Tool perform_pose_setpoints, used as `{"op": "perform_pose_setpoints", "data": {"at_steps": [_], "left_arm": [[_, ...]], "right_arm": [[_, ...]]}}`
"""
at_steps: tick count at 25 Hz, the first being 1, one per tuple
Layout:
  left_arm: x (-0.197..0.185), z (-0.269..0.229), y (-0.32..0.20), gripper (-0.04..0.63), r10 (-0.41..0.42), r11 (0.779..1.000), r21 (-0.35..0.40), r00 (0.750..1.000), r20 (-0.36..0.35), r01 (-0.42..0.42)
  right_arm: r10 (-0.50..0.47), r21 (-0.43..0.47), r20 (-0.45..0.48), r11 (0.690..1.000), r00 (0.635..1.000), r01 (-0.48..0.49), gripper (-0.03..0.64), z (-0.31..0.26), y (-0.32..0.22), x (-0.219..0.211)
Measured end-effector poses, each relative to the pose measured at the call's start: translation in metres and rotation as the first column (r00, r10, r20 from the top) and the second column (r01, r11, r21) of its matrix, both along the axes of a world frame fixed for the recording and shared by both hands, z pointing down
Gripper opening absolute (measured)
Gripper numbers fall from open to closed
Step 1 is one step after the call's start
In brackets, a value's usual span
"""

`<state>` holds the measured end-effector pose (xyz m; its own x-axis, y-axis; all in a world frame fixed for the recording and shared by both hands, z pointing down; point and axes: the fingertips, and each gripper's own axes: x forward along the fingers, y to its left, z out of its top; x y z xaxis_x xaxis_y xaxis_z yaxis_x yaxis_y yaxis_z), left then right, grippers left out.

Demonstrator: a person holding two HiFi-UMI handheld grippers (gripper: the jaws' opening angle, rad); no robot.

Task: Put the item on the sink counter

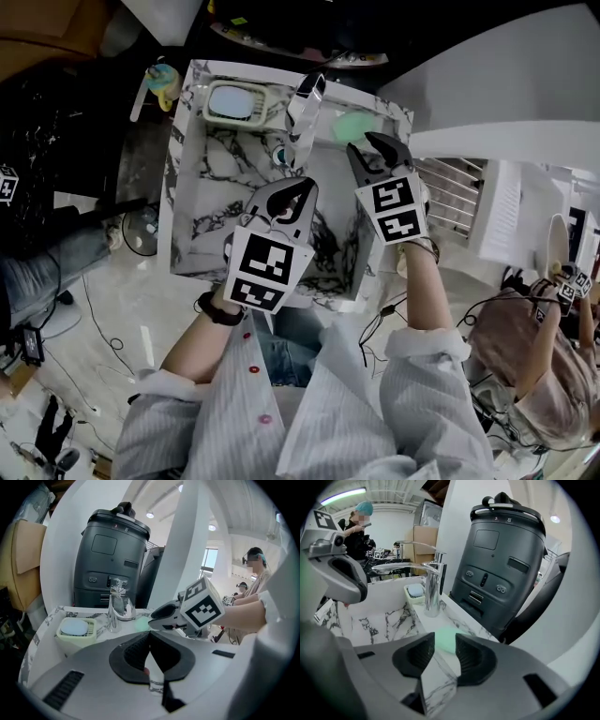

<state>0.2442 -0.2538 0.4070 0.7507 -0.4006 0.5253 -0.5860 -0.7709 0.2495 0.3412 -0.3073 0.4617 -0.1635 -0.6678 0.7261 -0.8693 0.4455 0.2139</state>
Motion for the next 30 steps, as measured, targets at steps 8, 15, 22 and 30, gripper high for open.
{"op": "perform_pose_setpoints", "data": {"at_steps": [8, 15, 22, 30], "left_arm": [[0.004, 0.016, 0.004, 0.015, 0.006, 0.998, -0.058, 1.0, 0.029, -0.004], [0.003, 0.021, 0.004, 0.015, 0.007, 0.997, -0.079, 1.0, 0.031, -0.004], [0.001, 0.025, 0.006, 0.015, 0.004, 0.996, -0.088, 0.999, 0.036, -0.001], [0.0, 0.023, 0.005, 0.015, -0.006, 0.996, -0.084, 1.0, 0.022, 0.008]], "right_arm": [[-0.168, -0.079, -0.124, 0.984, 0.978, 0.16, 0.234, 0.016, -0.008, -0.002], [-0.312, -0.16, -0.234, 0.947, 0.921, 0.28, 0.322, 0.038, -0.016, 0.0], [-0.406, -0.2, -0.348, 0.913, 0.845, 0.356, 0.334, 0.057, -0.026, 0.001], [-0.42, -0.211, -0.398, 0.907, 0.816, 0.365, 0.342, 0.063, -0.028, 0.0]]}}
